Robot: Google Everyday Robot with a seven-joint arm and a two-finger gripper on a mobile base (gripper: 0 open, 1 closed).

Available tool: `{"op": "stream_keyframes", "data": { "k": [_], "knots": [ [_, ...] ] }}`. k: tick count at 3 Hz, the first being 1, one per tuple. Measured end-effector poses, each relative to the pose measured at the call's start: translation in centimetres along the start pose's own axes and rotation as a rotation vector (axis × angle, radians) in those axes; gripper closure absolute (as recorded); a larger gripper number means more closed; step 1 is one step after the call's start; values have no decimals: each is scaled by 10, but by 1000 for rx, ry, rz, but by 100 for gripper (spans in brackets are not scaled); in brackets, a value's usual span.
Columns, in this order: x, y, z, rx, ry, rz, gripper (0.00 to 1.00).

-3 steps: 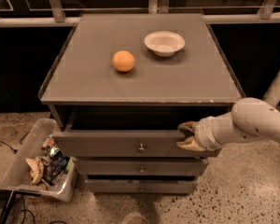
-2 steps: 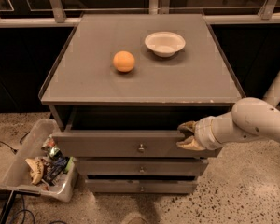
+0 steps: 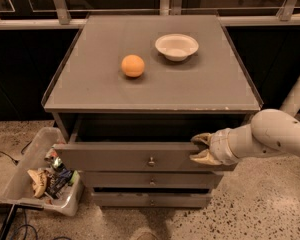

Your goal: Open top drawer

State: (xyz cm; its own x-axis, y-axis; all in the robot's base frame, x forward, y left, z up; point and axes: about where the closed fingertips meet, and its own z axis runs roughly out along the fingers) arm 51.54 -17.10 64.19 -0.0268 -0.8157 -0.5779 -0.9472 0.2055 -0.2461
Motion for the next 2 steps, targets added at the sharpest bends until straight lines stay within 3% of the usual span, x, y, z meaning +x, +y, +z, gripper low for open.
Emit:
{"op": "stream_keyframes", "data": {
  "k": [2],
  "knots": [
    [0, 0, 0, 0, 0, 0, 35]
  ]
}}
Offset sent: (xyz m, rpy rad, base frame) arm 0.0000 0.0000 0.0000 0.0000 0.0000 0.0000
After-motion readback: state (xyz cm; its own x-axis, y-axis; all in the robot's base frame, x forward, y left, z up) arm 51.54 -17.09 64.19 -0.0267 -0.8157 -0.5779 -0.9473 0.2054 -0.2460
